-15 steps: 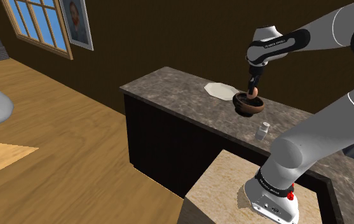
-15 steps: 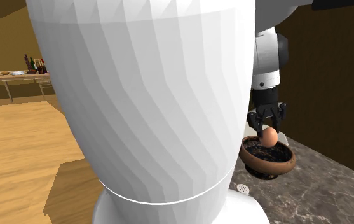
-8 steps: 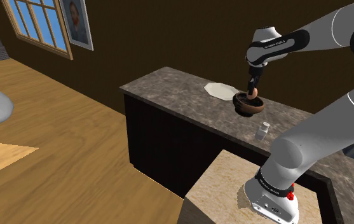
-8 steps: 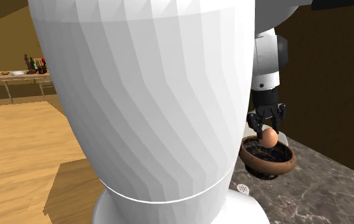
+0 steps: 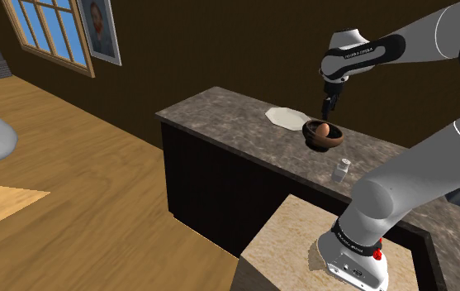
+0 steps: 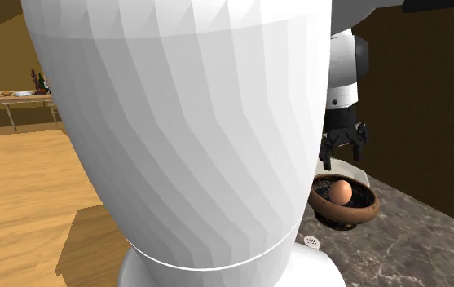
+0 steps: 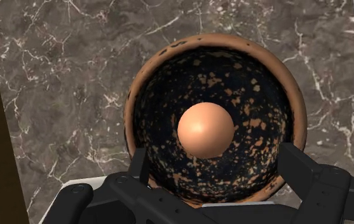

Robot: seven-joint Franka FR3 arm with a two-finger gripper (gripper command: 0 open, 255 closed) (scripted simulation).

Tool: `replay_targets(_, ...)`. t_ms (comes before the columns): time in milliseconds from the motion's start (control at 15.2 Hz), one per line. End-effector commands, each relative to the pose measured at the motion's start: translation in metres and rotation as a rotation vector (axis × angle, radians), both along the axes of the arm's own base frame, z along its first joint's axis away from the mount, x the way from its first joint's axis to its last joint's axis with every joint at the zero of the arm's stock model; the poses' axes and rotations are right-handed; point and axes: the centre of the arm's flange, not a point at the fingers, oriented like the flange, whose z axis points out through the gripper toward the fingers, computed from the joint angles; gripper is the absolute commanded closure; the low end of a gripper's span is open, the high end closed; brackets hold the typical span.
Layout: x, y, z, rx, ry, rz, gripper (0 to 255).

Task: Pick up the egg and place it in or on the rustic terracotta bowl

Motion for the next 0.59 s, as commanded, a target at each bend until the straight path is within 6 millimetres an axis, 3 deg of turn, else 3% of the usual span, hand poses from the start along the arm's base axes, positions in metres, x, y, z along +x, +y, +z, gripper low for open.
replay_targets(0,0.003,0.004,0.021,0.001,0.001,0.000,0)
replay_targets(66,0.005,0.006,0.031,0.001,0.001,0.000,0)
replay_targets(528,0.005,0.006,0.031,0.001,0.001,0.000,0)
